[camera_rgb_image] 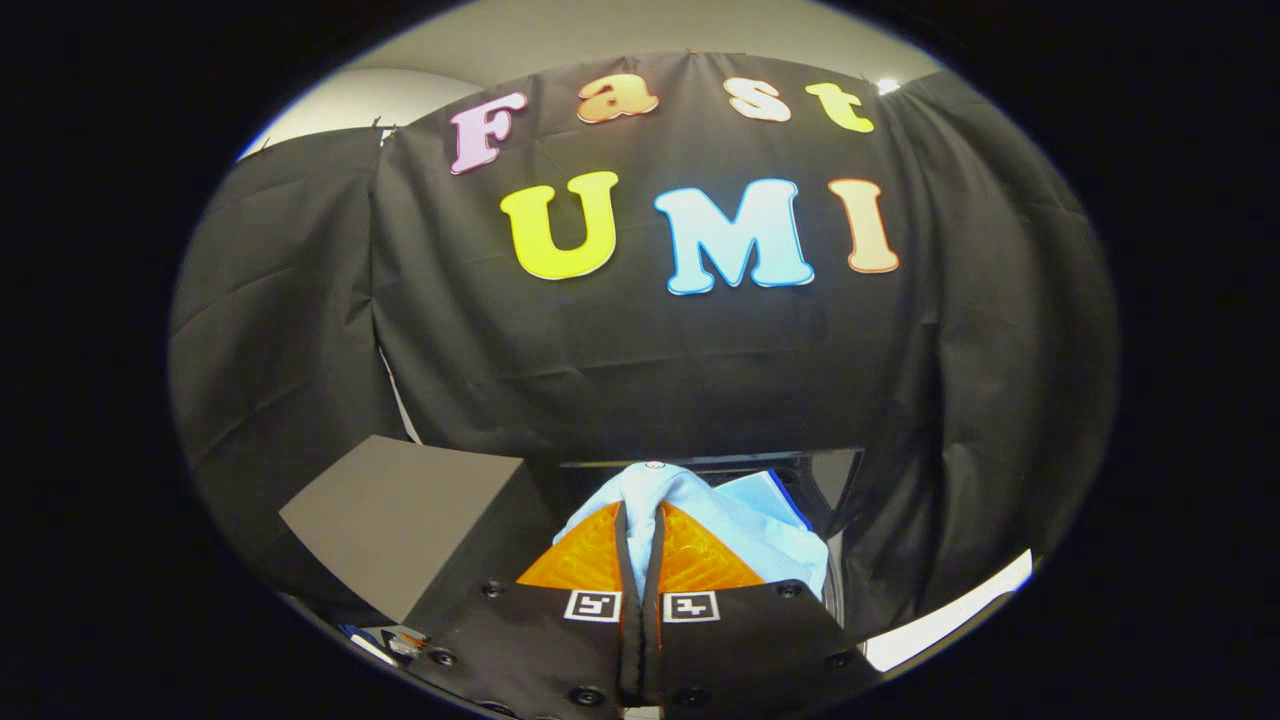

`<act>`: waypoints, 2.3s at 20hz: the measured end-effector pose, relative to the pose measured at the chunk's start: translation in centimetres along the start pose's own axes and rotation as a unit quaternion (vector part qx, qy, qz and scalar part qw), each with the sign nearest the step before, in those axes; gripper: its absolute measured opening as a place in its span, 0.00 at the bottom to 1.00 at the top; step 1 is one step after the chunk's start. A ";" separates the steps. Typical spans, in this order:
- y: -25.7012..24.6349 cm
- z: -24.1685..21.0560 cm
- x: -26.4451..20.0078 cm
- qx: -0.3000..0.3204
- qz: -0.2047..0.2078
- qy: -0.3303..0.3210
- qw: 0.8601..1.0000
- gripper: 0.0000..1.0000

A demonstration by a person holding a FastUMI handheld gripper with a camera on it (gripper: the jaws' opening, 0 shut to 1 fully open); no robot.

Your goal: Put the clothes into the washing machine and then close the washing machine lid.

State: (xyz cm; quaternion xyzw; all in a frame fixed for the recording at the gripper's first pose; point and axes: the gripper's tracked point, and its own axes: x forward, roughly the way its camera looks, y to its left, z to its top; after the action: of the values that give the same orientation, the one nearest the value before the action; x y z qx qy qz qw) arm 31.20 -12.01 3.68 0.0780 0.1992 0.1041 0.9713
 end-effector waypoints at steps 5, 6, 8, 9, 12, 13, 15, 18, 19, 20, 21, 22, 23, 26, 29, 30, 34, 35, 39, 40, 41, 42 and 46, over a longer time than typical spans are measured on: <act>-2.7 -4.4 3.2 -0.008 -0.015 0.028 0.999 0.01; -2.9 -5.2 3.9 -0.012 -0.017 0.033 0.999 0.02; -3.4 -6.7 5.1 -0.020 -0.021 0.039 0.999 0.01; -3.5 -7.5 5.8 -0.023 -0.021 0.043 0.999 0.01; -3.9 -9.5 7.9 -0.027 -0.024 0.055 0.998 0.01; -4.2 -10.2 8.6 -0.025 -0.028 0.059 0.998 0.01; -4.6 -11.9 9.8 -0.017 -0.036 0.070 0.997 0.02; -5.1 -13.7 11.4 -0.018 -0.046 0.083 0.995 0.02; -5.6 -14.0 11.8 -0.011 -0.049 0.085 0.995 0.02; -6.0 -14.1 12.3 -0.005 -0.054 0.085 0.995 0.02; -6.3 -14.7 12.6 -0.002 -0.060 0.092 0.994 0.01; -6.5 -15.2 13.0 -0.004 -0.063 0.101 0.993 0.01; -6.8 -15.7 13.1 -0.010 -0.068 0.109 0.992 0.02; -7.3 -15.6 13.3 -0.021 -0.073 0.110 0.991 0.01; -7.4 -16.0 13.6 -0.027 -0.073 0.116 0.990 0.02; -7.6 -16.1 13.5 -0.030 -0.075 0.115 0.990 0.02; -7.4 -16.7 14.2 -0.029 -0.065 0.127 0.989 0.21; -6.6 -17.1 13.8 -0.019 -0.050 0.129 0.990 0.40; -6.1 -15.1 13.0 -0.038 -0.058 0.095 0.993 0.97; -5.7 -14.6 12.9 -0.042 -0.054 0.090 0.994 0.97; -5.2 -13.8 12.6 -0.048 -0.052 0.081 0.994 0.97; -4.7 -12.9 12.4 -0.054 -0.047 0.074 0.995 0.97; -3.0 -9.1 11.1 -0.065 -0.031 0.035 0.997 0.97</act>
State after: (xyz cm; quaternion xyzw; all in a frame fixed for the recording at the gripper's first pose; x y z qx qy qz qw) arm 38.03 -11.35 -9.30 0.0047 0.2279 0.0896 0.9695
